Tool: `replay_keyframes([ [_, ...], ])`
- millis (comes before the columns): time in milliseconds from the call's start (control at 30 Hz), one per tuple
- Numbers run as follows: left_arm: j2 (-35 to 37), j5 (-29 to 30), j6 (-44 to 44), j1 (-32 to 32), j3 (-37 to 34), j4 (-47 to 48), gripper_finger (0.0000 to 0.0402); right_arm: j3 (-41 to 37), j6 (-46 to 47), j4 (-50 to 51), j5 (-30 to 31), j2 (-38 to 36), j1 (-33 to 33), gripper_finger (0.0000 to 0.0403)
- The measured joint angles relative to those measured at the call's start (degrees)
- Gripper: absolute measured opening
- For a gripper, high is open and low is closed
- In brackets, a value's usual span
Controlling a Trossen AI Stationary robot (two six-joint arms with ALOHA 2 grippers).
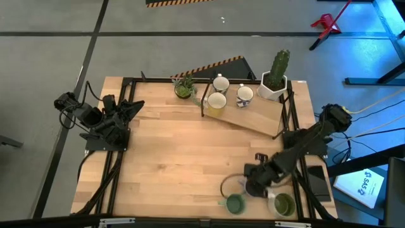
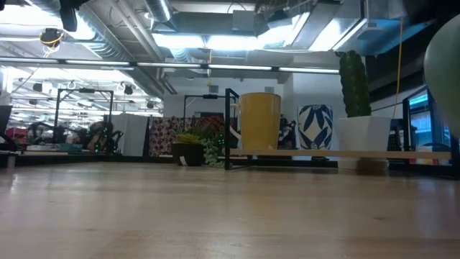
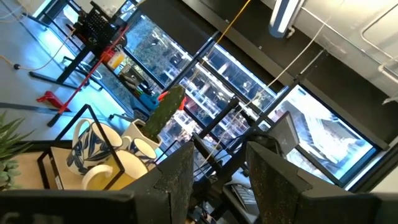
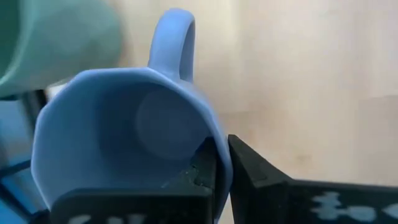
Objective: Place coffee mugs
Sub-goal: Put the violet mug on the shelf
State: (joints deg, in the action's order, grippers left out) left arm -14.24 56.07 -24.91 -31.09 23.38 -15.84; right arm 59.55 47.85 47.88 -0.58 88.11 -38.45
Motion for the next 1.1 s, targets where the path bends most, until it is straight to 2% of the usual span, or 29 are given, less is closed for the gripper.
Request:
replay_keyframes([
  [300,0.0,0.02,0.0,0.0,0.0,0.02,0.0142,-0.02,-10.44,13.31,2.11,-10.41,14.99,0.0003],
  [600,0.0,0.04,0.02,0.0,0.0,0.42,0.0142,0.02,-16.42,27.92,8.58,-23.84,37.17,0.0001],
  [767,0.0,0.2,0.02,0.0,0.0,0.42,0.0142,0.04,-23.92,28.92,11.01,-26.14,49.0,0.0001],
  [1100,0.01,1.78,0.04,0.0,0.0,0.42,0.0142,0.04,-49.3,25.12,9.92,-26.01,70.71,0.0],
])
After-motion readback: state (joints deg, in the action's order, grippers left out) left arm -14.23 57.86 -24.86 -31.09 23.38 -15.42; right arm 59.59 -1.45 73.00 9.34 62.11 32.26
